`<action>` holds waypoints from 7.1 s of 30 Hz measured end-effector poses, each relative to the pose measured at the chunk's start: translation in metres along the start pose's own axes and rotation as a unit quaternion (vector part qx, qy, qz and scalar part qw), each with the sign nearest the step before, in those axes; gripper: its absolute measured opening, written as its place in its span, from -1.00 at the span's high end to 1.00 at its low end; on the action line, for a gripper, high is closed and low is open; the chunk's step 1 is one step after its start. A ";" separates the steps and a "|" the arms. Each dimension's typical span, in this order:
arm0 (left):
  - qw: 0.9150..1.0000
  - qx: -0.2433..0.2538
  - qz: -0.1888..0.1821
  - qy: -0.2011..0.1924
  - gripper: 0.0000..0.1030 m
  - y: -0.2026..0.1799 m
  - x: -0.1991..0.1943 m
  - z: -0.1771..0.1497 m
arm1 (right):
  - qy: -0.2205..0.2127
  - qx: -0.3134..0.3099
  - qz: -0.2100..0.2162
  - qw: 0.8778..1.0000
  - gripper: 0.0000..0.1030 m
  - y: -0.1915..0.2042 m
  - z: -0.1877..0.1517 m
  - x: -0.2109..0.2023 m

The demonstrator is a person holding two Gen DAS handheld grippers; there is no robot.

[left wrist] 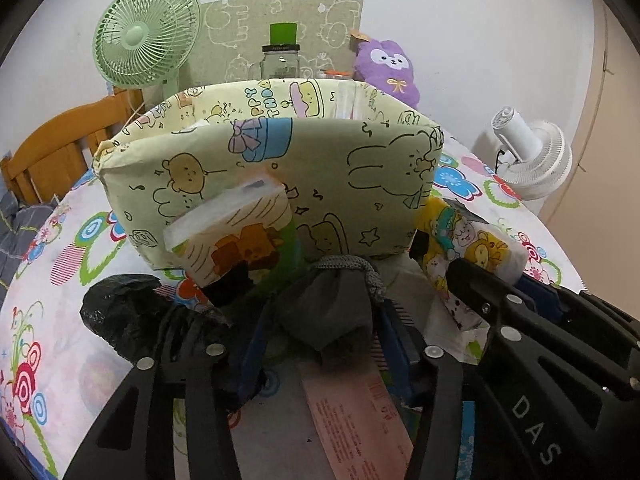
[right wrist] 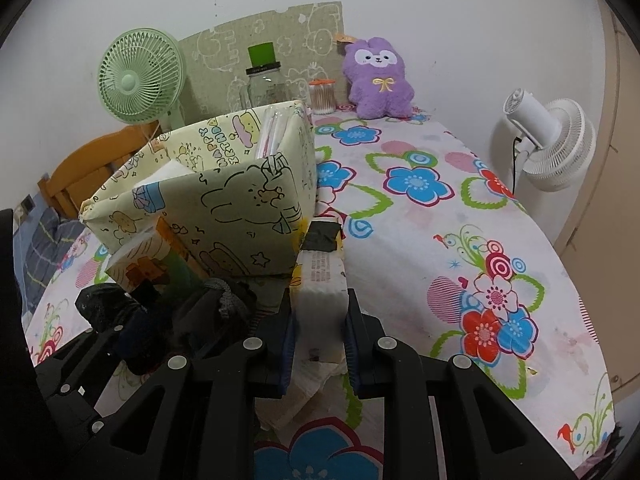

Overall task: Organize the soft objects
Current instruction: 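Grasp the grey sock with the left tool while the right tool grasps the white tissue pack, then lift the grey sock with the left tool while the right tool lifts the tissue pack toward the box, then lower the sock into the box and open the left tool while the right tool releases the tissue pack inside, then move both open tools back toward the items in front of the box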

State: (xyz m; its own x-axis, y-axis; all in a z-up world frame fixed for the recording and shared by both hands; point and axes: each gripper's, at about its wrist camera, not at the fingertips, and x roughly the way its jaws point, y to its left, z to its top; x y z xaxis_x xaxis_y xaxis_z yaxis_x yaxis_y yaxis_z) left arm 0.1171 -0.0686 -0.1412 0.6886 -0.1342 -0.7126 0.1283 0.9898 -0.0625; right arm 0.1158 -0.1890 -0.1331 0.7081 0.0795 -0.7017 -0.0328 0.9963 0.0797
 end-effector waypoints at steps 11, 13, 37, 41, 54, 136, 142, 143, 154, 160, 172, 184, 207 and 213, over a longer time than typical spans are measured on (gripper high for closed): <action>1.000 -0.007 -0.015 -0.012 0.15 0.000 -0.015 -0.001 | -0.011 -0.009 -0.002 1.000 0.52 0.005 0.001 -0.014; 1.000 -0.007 -0.014 -0.017 0.15 0.000 -0.021 -0.001 | -0.016 -0.009 -0.002 1.000 0.52 0.006 0.001 -0.019; 0.997 -0.003 0.011 -0.080 0.17 0.008 -0.108 0.005 | -0.074 -0.003 0.004 0.997 0.53 0.029 0.006 -0.098; 0.995 0.000 0.016 -0.096 0.17 0.008 -0.124 0.008 | -0.082 0.001 0.010 0.997 0.53 0.033 0.009 -0.111; 0.992 0.000 0.023 -0.124 0.17 0.011 -0.153 0.024 | -0.105 -0.006 0.015 0.994 0.53 0.043 0.024 -0.144; 0.997 -0.025 0.055 -0.051 -0.34 0.067 0.003 0.117 | -0.031 -0.043 0.066 0.996 0.53 0.071 0.129 0.050; 0.997 -0.021 0.054 -0.046 -0.56 0.068 0.007 0.116 | -0.020 -0.046 0.064 0.997 0.53 0.075 0.128 0.059; 0.997 -0.021 0.054 -0.044 -0.58 0.068 0.008 0.116 | -0.018 -0.047 0.063 0.997 0.53 0.076 0.128 0.061; 0.998 -0.016 0.046 -0.048 -0.75 0.065 0.005 0.116 | -0.023 -0.049 0.051 0.997 -0.55 0.073 0.128 0.059; 0.997 -0.011 0.044 -0.057 -0.79 0.060 -0.005 0.116 | -0.027 -0.048 0.047 0.997 -0.55 0.070 0.129 0.049; 0.995 -0.002 0.043 -0.085 -0.96 0.047 -0.038 0.111 | -0.056 -0.043 0.035 0.997 -0.67 0.064 0.124 0.006; 0.993 0.013 0.036 -0.115 -0.99 0.035 -0.076 0.103 | -0.087 -0.036 0.015 0.995 -0.82 0.059 0.115 -0.041; 0.988 0.032 0.032 -0.148 -0.99 0.010 -0.126 0.073 | -0.121 -0.030 0.008 0.992 -0.88 0.048 0.083 -0.102; 0.988 0.030 0.029 -0.150 -0.99 0.006 -0.135 0.063 | -0.125 -0.033 0.005 0.992 -0.89 0.046 0.074 -0.114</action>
State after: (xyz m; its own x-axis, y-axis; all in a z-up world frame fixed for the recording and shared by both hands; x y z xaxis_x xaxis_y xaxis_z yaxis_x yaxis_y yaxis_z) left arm 0.0696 -0.0474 -0.0015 0.8755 -0.0938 -0.4740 0.1175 0.9929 0.0206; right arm 0.0853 -0.1543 0.0029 0.8599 0.0865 -0.5031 -0.0809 0.9962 0.0330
